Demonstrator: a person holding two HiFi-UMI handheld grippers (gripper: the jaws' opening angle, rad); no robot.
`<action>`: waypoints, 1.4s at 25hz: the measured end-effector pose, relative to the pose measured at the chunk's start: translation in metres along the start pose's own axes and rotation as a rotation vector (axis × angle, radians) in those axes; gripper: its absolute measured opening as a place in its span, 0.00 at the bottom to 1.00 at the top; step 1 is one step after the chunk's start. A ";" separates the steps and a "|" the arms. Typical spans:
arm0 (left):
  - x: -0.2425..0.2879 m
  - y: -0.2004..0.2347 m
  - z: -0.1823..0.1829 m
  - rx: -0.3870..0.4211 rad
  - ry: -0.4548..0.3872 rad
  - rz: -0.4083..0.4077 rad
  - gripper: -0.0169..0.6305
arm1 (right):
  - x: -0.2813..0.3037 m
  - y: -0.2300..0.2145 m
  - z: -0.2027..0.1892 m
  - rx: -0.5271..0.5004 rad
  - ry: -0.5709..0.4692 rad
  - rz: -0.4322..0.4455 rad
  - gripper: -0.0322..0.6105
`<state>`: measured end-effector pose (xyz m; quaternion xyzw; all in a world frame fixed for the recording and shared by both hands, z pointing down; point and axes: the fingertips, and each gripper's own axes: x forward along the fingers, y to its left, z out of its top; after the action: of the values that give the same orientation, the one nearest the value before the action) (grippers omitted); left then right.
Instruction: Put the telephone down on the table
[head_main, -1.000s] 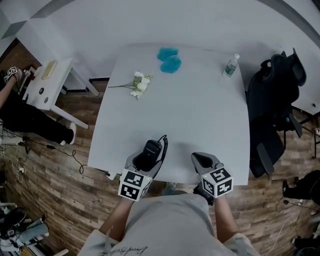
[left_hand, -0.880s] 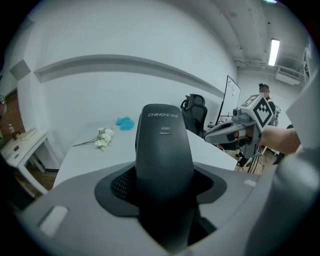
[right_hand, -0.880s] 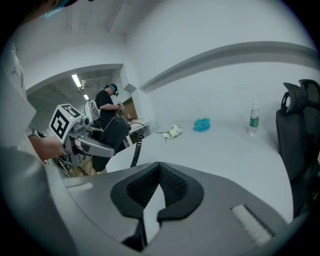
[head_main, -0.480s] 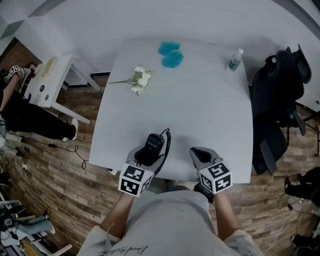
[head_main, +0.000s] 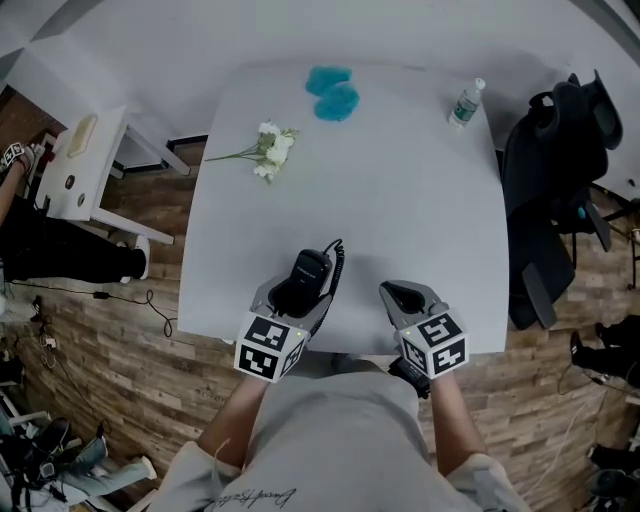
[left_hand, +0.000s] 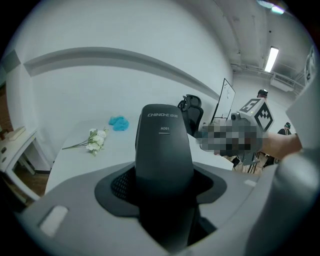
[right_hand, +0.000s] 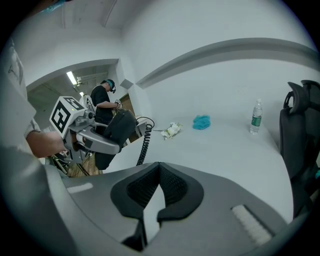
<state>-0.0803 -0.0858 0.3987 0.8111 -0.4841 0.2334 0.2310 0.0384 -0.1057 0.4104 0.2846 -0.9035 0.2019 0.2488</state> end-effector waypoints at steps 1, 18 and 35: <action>0.003 0.001 0.001 0.004 0.002 -0.007 0.49 | 0.002 -0.001 0.001 0.004 0.000 -0.004 0.06; 0.038 -0.001 0.012 0.043 0.032 -0.109 0.49 | 0.031 -0.010 0.007 0.048 0.002 -0.030 0.06; 0.087 -0.022 -0.020 0.052 0.105 -0.196 0.49 | 0.045 -0.024 -0.025 0.095 0.057 -0.056 0.06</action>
<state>-0.0274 -0.1238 0.4632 0.8469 -0.3836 0.2643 0.2565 0.0297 -0.1298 0.4610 0.3154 -0.8771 0.2458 0.2661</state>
